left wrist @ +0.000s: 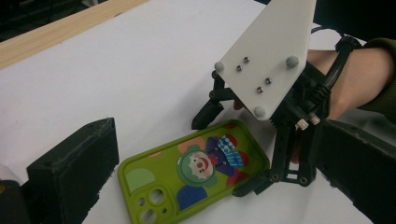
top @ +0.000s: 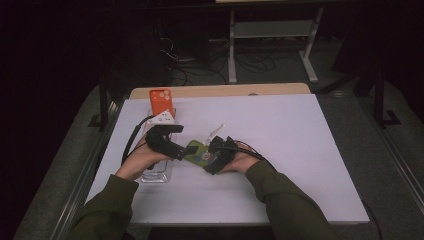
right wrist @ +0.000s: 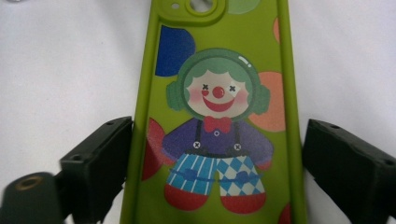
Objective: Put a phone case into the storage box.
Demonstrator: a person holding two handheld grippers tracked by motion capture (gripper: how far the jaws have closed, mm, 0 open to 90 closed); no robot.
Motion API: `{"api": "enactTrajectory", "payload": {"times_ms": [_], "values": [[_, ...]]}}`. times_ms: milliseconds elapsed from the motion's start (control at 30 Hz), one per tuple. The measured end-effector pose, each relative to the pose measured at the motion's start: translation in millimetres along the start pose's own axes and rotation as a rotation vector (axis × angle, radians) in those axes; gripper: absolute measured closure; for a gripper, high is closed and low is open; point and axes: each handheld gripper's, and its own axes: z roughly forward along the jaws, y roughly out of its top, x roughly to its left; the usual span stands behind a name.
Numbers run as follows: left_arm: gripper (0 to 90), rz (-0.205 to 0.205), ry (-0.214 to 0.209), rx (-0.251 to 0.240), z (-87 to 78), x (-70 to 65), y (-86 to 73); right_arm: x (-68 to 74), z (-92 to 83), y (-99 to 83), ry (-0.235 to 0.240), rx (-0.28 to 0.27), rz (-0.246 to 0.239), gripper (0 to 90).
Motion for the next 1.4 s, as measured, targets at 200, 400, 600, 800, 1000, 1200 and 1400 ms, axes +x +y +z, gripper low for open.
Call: {"api": "enactTrajectory", "payload": {"times_ms": [200, 400, 600, 800, 1000, 1200, 1400], "values": [[0.0, -0.003, 0.002, 0.001, -0.4, 0.5, -0.2, -1.0, -1.4, -0.4, -0.004, -0.004, 0.002, 14.6], [0.0, 0.004, 0.001, 0.004, 0.6, 0.6, -0.8, -1.3, -2.7, -0.9, 0.003, -0.010, 0.007, 15.3], [0.0, 0.018, -0.014, 0.029, 4.6, -1.7, -1.7, -9.5, -14.3, -6.0, 0.010, -0.011, -0.012, 15.4], [0.0, 0.063, -0.035, 0.067, 12.7, -4.8, 0.7, -18.2, -33.7, -15.8, 0.031, -0.010, -0.044, 15.4], [0.0, 0.125, -0.087, 0.101, 24.0, -11.3, 4.7, -23.6, -53.2, -27.3, 0.047, -0.020, -0.083, 15.5], [0.0, 0.205, -0.139, 0.132, 37.6, -22.7, 14.3, -26.1, -71.2, -37.6, 0.071, -0.022, -0.144, 15.5], [0.0, 0.302, -0.193, 0.164, 51.9, -37.8, 23.8, -25.5, -85.6, -44.4, 0.087, -0.028, -0.178, 15.5]]}}
